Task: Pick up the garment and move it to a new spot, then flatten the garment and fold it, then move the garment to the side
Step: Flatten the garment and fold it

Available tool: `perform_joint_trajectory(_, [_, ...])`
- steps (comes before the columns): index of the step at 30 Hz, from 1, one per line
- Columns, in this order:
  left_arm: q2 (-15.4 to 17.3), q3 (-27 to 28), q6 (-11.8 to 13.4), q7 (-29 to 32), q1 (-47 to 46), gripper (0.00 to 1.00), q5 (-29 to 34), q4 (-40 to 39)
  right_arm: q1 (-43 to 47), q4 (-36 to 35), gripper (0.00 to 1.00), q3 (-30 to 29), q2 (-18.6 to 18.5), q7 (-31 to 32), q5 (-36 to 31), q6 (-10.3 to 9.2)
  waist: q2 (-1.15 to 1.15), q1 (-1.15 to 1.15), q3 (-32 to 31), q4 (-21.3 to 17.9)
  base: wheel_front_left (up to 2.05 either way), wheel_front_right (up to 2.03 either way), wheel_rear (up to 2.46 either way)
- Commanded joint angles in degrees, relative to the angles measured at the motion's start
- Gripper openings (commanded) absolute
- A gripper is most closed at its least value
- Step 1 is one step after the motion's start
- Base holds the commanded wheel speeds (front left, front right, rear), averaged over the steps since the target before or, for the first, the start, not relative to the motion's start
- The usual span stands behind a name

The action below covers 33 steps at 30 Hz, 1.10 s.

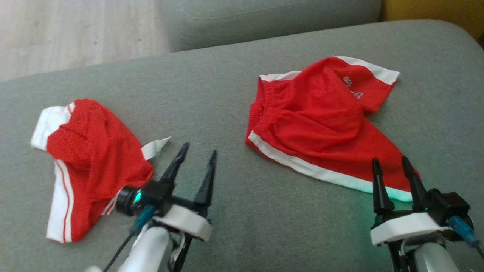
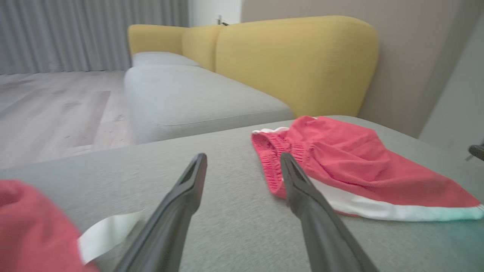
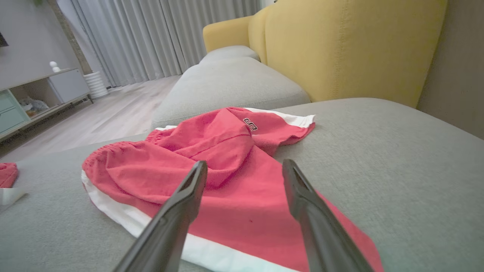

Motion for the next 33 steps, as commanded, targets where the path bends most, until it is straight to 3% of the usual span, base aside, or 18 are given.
perform_joint_trajectory(1, [0.92, -0.06, -0.98, -0.13, -4.67, 1.00, 0.95, -0.40, -2.17, -1.56, 1.00, 0.91, -0.26, -0.62, 0.37, -0.04, 0.00, 0.00, 1.14, -1.47, 0.00, 0.00, 0.00])
perform_joint_trajectory(6, [2.21, -5.73, -2.94, 3.89, -10.38, 1.00, 1.48, 3.75, -2.55, -1.20, 1.00, 0.68, -0.26, -0.62, 1.01, -0.04, 0.00, 0.00, 3.34, -3.99, 0.00, 0.00, 0.00])
perform_joint_trajectory(14, [4.92, -12.73, -3.36, 8.35, -18.52, 1.00, -1.88, 9.95, -4.11, -1.27, 1.00, 1.42, -0.26, -0.62, 2.14, -0.04, 0.00, 0.00, 6.76, -7.79, 0.00, 0.00, 0.00])
perform_joint_trajectory(31, [6.52, -18.96, -3.38, 5.46, -25.56, 1.00, -7.68, 17.74, -4.46, -1.05, 1.00, 1.55, -0.26, -0.62, 2.80, -0.04, 0.00, 0.00, 8.99, -10.35, 0.00, 0.00, 0.00])
perform_joint_trajectory(32, [6.47, -19.27, -3.38, 5.01, -25.74, 0.72, -7.98, 17.93, -4.47, -0.88, 1.00, 1.54, -0.26, -0.62, 2.76, -0.04, 0.00, 0.00, 8.96, -10.39, 0.00, 0.00, 0.00])
perform_joint_trajectory(33, [6.44, -19.60, -3.38, 4.66, -25.90, 0.33, -8.26, 18.15, -4.47, -0.69, 1.00, 1.54, -0.26, -0.62, 2.70, -0.04, 0.00, 0.00, 8.90, -10.42, 0.00, 0.00, 0.00])
